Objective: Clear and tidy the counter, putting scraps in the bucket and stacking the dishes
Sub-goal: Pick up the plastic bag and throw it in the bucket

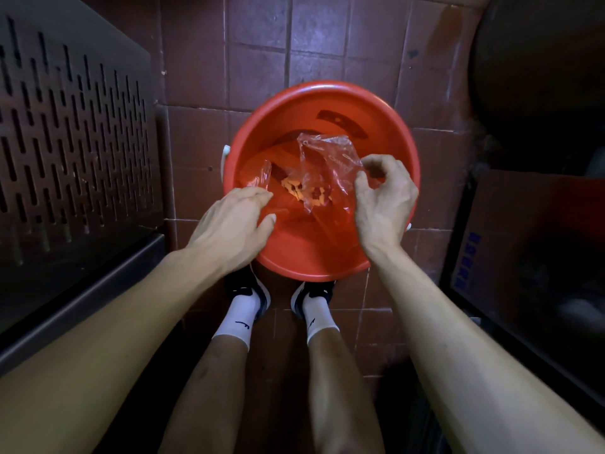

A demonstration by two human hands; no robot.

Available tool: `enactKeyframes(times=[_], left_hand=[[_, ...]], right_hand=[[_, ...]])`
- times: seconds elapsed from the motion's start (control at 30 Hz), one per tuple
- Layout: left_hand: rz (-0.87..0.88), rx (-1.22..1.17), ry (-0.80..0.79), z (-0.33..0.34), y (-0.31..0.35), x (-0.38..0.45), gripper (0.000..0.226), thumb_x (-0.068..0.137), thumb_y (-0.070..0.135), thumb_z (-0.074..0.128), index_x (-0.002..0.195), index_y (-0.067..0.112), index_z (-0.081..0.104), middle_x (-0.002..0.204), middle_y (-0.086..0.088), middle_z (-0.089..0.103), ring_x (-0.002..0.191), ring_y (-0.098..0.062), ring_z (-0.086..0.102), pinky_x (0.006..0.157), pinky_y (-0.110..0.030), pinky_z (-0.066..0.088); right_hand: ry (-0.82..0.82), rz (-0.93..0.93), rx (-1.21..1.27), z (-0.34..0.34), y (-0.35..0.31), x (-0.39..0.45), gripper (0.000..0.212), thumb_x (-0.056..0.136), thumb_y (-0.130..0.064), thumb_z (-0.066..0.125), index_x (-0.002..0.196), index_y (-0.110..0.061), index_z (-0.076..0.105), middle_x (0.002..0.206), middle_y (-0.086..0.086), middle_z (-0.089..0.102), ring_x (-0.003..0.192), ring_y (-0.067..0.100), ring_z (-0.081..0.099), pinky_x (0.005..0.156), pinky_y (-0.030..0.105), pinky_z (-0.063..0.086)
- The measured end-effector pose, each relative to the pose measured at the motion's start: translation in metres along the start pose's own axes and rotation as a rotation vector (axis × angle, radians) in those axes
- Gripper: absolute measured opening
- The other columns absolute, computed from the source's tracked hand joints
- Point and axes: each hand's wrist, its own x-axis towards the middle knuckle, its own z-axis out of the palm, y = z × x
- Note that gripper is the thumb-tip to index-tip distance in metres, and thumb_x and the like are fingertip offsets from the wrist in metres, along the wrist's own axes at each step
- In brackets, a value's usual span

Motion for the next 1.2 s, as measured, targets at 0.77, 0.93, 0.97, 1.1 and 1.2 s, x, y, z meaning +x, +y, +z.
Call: enactKeyframes(times=[0.77, 0.93, 0.97, 1.1, 1.2], left_hand=[[-0.005, -0.026, 0.006, 0.001, 0.011, -0.010, 0.050, 0.099, 0.033, 0.050, 0.144, 0.012, 0.048, 0.146, -0.002, 0.050, 0.134, -0.024, 0.043, 0.112, -0.041, 0.038], [-0.055, -0.102, 0.063, 0.010, 0.010, -0.015, 0.052, 0.098, 0.032, 0.052, 0.145, 0.011, 0.047, 0.148, -0.003, 0.049, 0.136, -0.023, 0.042, 0.114, -0.035, 0.032], [-0.067, -0.123, 0.078, 0.012, 0.011, -0.015, 0.052, 0.098, 0.031, 0.053, 0.146, 0.011, 0.046, 0.149, -0.003, 0.048, 0.138, -0.023, 0.041, 0.115, -0.034, 0.030], [-0.080, -0.162, 0.110, 0.018, 0.013, -0.017, 0.052, 0.098, 0.029, 0.053, 0.146, 0.012, 0.045, 0.151, -0.003, 0.046, 0.139, -0.021, 0.039, 0.115, -0.030, 0.026], [-0.079, -0.178, 0.130, 0.022, 0.012, -0.019, 0.051, 0.098, 0.029, 0.053, 0.146, 0.012, 0.045, 0.151, -0.002, 0.046, 0.139, -0.021, 0.039, 0.114, -0.030, 0.026]], right_hand=[[0.009, -0.065, -0.004, -0.012, 0.001, -0.012, 0.016, 0.086, -0.007, 0.064, 0.100, -0.012, 0.071, 0.097, -0.002, 0.069, 0.094, 0.020, 0.063, 0.088, 0.041, 0.050], [-0.044, -0.064, -0.044, 0.005, 0.016, -0.031, 0.017, 0.086, -0.006, 0.064, 0.100, -0.012, 0.071, 0.098, -0.001, 0.069, 0.096, 0.021, 0.061, 0.088, 0.034, 0.048], [-0.063, -0.066, -0.062, 0.009, 0.018, -0.034, 0.017, 0.086, -0.007, 0.064, 0.101, -0.013, 0.070, 0.099, -0.001, 0.069, 0.097, 0.021, 0.060, 0.088, 0.031, 0.047], [-0.133, -0.080, -0.120, 0.025, 0.030, -0.041, 0.017, 0.087, -0.008, 0.064, 0.102, -0.015, 0.069, 0.103, -0.001, 0.068, 0.100, 0.021, 0.058, 0.086, 0.028, 0.041], [-0.150, -0.079, -0.143, 0.039, 0.036, -0.043, 0.019, 0.087, -0.009, 0.064, 0.104, -0.015, 0.069, 0.105, -0.001, 0.068, 0.102, 0.021, 0.057, 0.086, 0.029, 0.041]])
